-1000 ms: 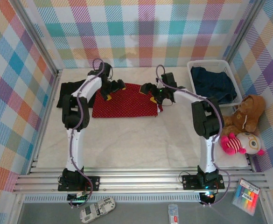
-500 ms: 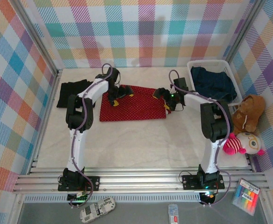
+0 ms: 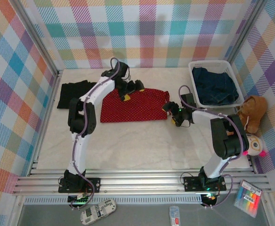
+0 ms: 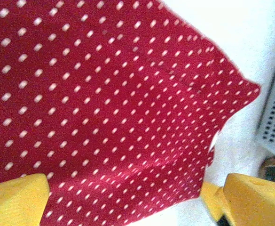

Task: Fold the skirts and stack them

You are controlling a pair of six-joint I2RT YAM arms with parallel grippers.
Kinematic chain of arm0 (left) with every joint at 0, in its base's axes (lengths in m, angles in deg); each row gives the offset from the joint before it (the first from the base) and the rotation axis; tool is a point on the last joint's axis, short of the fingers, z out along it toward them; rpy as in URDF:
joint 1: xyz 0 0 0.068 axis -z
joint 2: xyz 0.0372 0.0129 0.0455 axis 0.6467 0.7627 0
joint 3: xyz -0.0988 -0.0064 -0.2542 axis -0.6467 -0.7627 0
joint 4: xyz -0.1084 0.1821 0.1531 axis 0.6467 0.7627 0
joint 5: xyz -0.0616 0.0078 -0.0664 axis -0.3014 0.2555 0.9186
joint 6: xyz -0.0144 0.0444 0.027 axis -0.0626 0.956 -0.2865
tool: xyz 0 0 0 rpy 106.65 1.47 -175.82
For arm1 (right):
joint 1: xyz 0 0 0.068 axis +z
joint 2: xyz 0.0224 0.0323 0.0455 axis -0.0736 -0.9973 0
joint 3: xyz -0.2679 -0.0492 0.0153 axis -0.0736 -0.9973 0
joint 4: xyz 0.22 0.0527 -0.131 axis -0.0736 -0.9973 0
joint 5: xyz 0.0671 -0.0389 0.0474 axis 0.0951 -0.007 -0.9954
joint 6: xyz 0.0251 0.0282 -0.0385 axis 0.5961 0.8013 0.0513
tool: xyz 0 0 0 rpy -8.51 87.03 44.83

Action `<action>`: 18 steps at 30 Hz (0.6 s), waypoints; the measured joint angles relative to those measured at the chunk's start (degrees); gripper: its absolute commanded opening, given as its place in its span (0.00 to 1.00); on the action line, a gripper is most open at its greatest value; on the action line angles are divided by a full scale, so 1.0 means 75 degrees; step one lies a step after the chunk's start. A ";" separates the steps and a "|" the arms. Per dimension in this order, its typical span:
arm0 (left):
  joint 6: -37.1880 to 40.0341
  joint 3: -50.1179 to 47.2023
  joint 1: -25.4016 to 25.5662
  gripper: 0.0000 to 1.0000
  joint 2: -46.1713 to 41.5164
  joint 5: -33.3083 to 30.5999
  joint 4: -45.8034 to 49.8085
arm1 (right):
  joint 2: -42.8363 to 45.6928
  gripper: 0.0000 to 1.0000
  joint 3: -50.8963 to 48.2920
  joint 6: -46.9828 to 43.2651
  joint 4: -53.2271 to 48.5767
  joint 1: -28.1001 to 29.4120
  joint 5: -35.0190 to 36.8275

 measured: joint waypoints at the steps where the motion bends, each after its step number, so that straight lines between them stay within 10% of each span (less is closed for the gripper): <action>1: -0.0061 0.0356 -0.0003 0.96 0.0294 0.0085 -0.0102 | 0.0000 0.83 -0.0044 0.0099 0.0099 0.0035 -0.0015; 14: -0.0667 0.3299 -0.0029 0.98 0.2961 0.0475 -0.0729 | -0.0484 0.79 -0.0143 0.1029 0.1408 0.0513 0.0090; 18: -0.0667 0.3299 -0.0029 0.99 0.3002 0.0664 -0.0694 | -0.0618 0.62 -0.0286 0.1361 0.2020 0.0539 0.0265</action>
